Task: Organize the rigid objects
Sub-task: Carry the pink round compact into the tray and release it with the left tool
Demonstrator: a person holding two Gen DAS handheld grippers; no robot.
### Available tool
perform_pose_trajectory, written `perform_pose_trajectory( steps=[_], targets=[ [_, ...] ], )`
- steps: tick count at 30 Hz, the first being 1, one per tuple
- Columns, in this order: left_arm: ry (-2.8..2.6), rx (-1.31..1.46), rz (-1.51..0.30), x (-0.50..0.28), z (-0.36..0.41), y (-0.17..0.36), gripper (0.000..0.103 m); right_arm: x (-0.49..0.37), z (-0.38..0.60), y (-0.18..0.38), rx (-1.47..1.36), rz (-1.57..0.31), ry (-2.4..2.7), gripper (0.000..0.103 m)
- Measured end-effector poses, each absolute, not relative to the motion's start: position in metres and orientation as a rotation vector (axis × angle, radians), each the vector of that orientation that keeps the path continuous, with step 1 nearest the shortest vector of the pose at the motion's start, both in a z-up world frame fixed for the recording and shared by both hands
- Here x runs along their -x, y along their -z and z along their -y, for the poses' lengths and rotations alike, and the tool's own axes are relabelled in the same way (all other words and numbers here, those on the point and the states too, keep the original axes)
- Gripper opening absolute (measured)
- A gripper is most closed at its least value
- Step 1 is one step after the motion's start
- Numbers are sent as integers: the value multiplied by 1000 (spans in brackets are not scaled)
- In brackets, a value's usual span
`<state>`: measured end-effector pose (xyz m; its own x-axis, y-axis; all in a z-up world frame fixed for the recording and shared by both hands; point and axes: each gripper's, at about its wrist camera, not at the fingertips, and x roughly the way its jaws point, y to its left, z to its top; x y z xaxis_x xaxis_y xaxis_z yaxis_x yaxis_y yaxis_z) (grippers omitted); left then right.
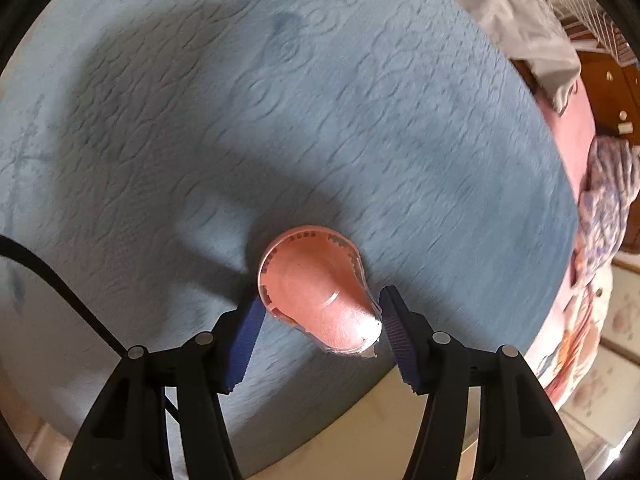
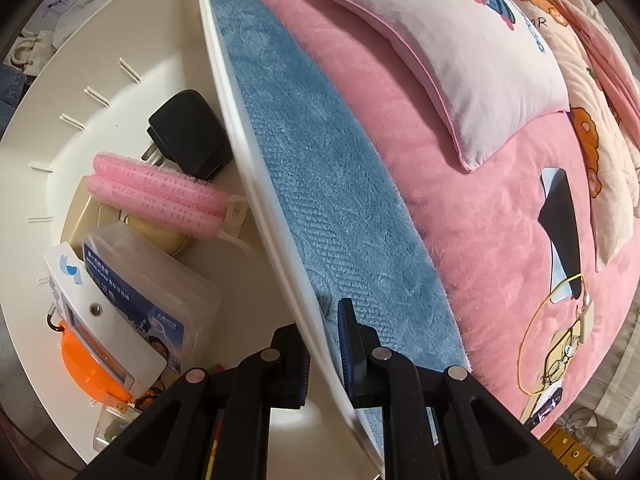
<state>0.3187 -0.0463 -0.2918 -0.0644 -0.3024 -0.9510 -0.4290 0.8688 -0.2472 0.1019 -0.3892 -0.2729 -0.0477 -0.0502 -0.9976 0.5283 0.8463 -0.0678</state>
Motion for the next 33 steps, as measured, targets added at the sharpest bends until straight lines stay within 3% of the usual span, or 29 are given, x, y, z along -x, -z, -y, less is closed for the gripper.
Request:
perform_pose_trajectory(
  steps=[19,27,33],
  targets=[
    [-116,316,-1728,-196,-8,260,62,-80,386,259,-368,-1486,441,14],
    [-81,302,-1528,-164,-29,171,62,-65,390,258,-395,-1479,331,11],
    [73,242,-1300,-158,31,114,62,-62,388,256,-367,-1476,235,11]
  ],
)
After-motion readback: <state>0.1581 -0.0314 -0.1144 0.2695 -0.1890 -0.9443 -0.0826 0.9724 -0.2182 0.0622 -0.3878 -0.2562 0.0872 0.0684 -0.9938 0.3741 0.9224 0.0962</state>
